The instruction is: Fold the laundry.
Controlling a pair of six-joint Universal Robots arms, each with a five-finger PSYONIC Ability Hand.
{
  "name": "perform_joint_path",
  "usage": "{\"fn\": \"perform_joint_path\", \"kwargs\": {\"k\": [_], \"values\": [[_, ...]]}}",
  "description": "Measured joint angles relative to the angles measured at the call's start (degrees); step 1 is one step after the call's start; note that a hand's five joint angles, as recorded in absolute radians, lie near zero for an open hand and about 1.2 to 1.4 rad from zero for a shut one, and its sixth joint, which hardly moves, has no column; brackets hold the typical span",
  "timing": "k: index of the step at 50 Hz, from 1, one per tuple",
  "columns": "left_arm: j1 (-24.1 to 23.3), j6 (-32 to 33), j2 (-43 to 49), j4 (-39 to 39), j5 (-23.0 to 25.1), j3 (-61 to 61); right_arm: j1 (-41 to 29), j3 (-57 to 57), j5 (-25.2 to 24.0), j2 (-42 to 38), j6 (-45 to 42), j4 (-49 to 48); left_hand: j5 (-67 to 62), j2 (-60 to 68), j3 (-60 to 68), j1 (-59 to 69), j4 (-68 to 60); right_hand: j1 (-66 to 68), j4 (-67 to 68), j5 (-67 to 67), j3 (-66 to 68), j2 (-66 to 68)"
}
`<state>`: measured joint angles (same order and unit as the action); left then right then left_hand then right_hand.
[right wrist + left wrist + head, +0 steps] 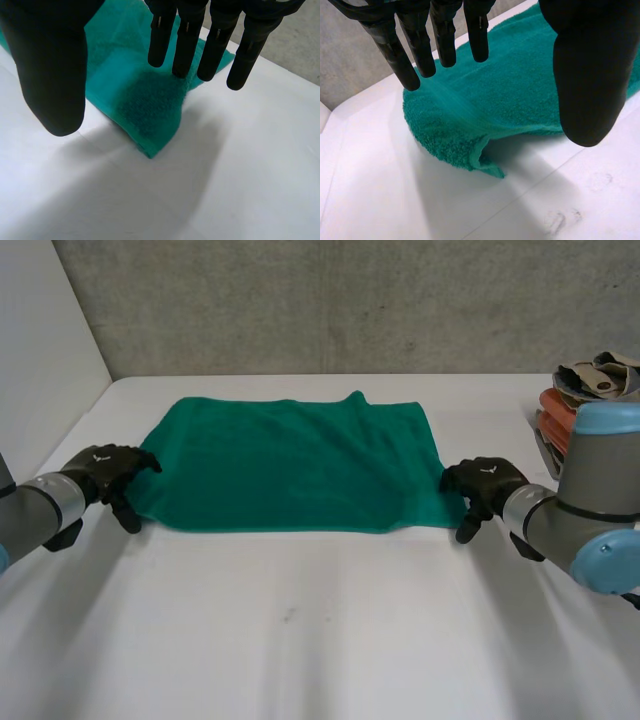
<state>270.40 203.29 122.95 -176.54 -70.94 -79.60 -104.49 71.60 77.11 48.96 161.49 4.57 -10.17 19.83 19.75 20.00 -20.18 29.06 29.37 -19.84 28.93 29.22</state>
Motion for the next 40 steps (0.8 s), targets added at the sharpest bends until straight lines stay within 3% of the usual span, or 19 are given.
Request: {"fn": "perform_joint_path", "kwargs": {"k": [8,26,30,40], "values": [[0.1,-0.1,1.5,0.0,-0.9,2.3,-0.2,-1.0,-0.3,-3.5,-4.3,-4.9,0.0,0.0,0.0,0.0,0.0,0.7,0.8,-0.7,0.9,0.6],[-0.4,0.1,3.2,-0.1,-2.8,4.5,-1.3,-7.6,-0.6,-10.4,-7.5,-14.8,0.0,0.0,0.0,0.0,0.0,16.4,15.9,-15.0,16.4,16.0],[-0.5,0.1,3.5,-0.1,-3.0,5.0,-1.4,-9.2,-0.5,-11.6,-8.1,-15.2,0.0,0.0,0.0,0.0,0.0,33.1,32.8,-32.1,33.7,33.8],[-1.1,1.0,5.3,-0.2,-4.9,6.4,-1.9,-7.4,-0.3,-7.7,-6.5,-14.4,-1.3,1.4,1.5,1.2,-1.2,35.9,38.9,-37.5,38.6,38.2]]}}
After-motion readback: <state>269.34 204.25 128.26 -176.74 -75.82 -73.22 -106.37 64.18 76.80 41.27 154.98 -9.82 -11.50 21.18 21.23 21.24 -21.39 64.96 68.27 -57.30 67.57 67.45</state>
